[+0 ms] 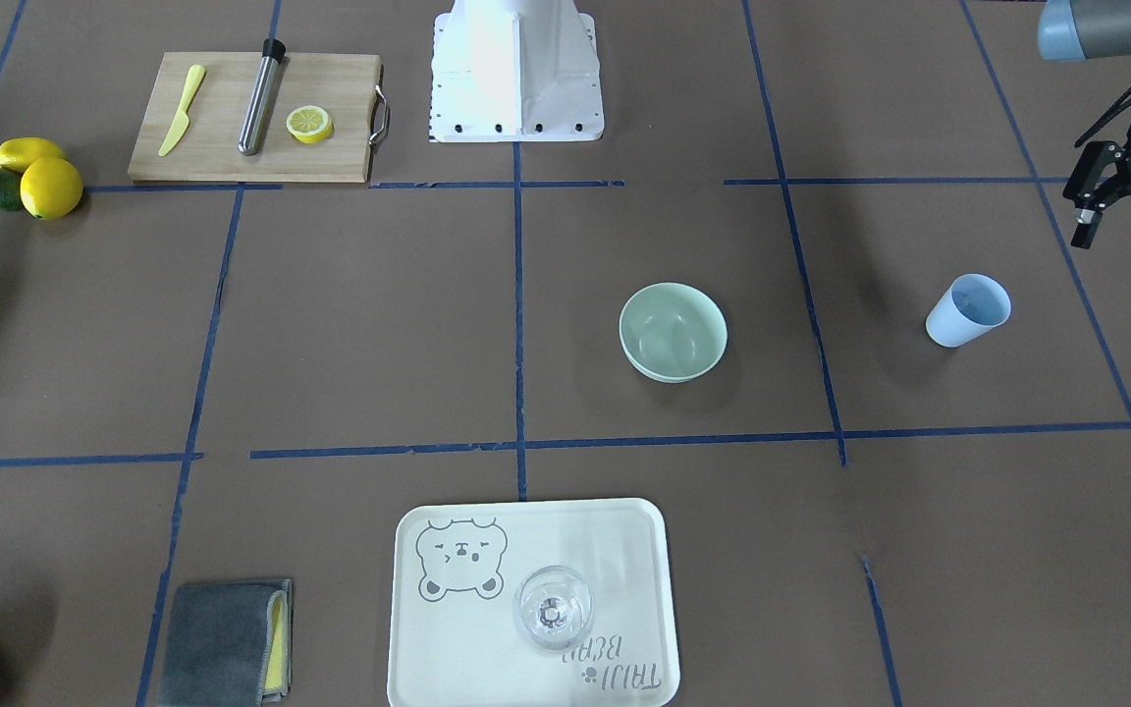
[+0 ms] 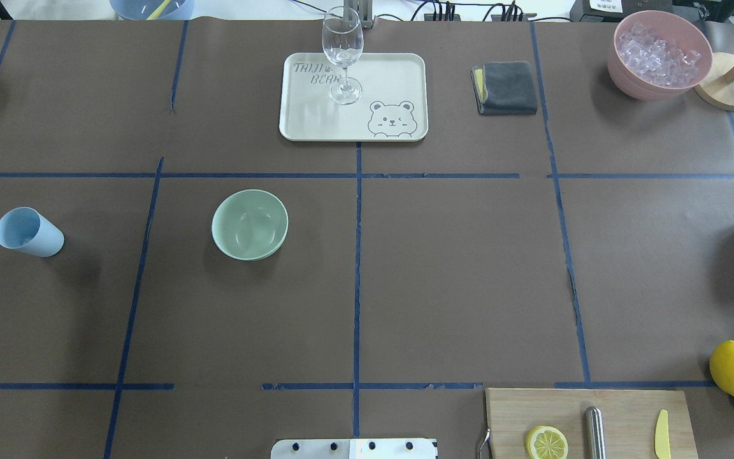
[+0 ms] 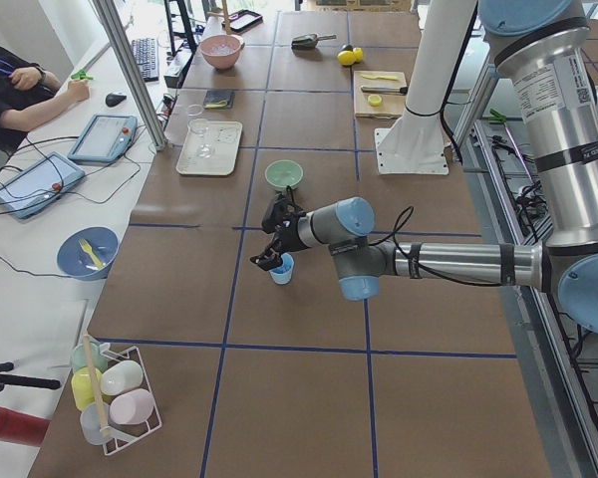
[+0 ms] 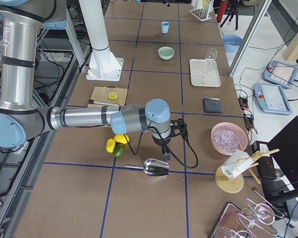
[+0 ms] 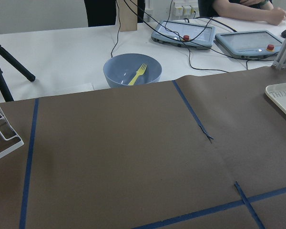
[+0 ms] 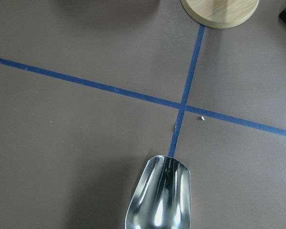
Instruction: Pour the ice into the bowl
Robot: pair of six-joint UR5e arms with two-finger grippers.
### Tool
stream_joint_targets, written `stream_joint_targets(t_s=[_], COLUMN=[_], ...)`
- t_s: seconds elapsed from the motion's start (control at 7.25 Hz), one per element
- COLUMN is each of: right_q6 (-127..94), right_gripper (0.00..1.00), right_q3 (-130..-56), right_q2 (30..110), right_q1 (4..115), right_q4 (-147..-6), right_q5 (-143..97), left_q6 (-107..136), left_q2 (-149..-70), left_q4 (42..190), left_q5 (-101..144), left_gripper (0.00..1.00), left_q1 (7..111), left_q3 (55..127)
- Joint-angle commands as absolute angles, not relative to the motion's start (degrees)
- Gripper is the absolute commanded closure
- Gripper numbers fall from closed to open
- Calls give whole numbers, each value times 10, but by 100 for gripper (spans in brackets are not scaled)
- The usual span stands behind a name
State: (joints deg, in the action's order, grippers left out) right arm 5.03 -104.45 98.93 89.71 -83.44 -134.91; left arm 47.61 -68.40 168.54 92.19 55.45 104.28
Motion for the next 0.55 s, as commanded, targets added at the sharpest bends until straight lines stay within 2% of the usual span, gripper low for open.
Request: stream_joint_targets(t_s=[0.0, 0.14, 0.41], right_q6=[50, 50, 50], right_gripper=[0, 0, 0], right_q3=[-1044, -1044, -1044], right_q2=[991, 991, 991], right_q1=[897, 897, 896], right_q4=[-834, -834, -834], right_q5=[-1349, -1349, -1347], left_q6=[552, 597, 635], left_q2=[-662, -657, -656], left_q4=[1701, 1698, 1694], left_q5=[756, 679, 583], left_gripper=[0, 0, 0], left_q1=[422, 346, 270], left_q3=[1042, 1042, 1028])
